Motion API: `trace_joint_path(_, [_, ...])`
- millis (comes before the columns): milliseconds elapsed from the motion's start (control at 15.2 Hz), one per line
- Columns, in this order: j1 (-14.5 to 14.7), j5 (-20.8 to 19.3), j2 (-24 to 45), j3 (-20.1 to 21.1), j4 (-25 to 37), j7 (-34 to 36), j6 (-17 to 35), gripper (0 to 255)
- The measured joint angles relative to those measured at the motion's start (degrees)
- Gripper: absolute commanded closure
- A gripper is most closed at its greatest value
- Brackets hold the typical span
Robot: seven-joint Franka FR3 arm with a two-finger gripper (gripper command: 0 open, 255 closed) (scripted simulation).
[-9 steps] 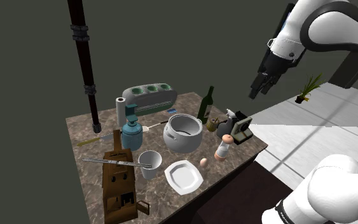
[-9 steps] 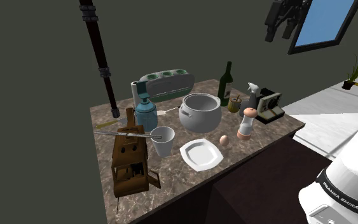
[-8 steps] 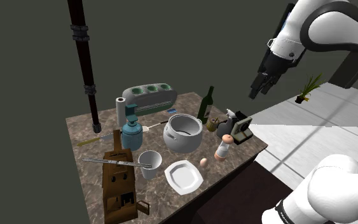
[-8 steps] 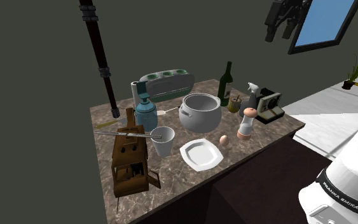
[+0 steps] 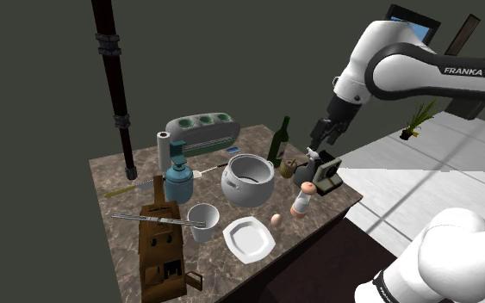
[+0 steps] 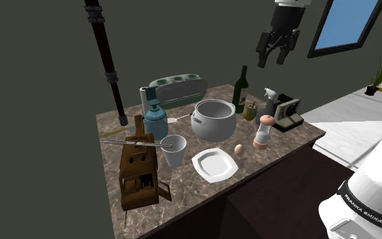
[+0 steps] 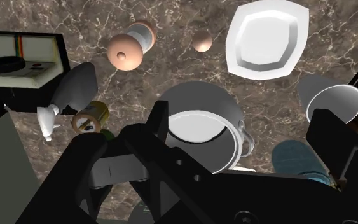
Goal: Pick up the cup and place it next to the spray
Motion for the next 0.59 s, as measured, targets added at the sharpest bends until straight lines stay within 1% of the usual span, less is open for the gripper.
trace_joint_path(264, [1.3, 2.2, 4.6, 1.5, -2.9, 2.3, 7.0, 0])
trace_joint_path(594, [2.8, 4.9, 13.0, 3.0, -3.5, 4.2, 15.8, 0])
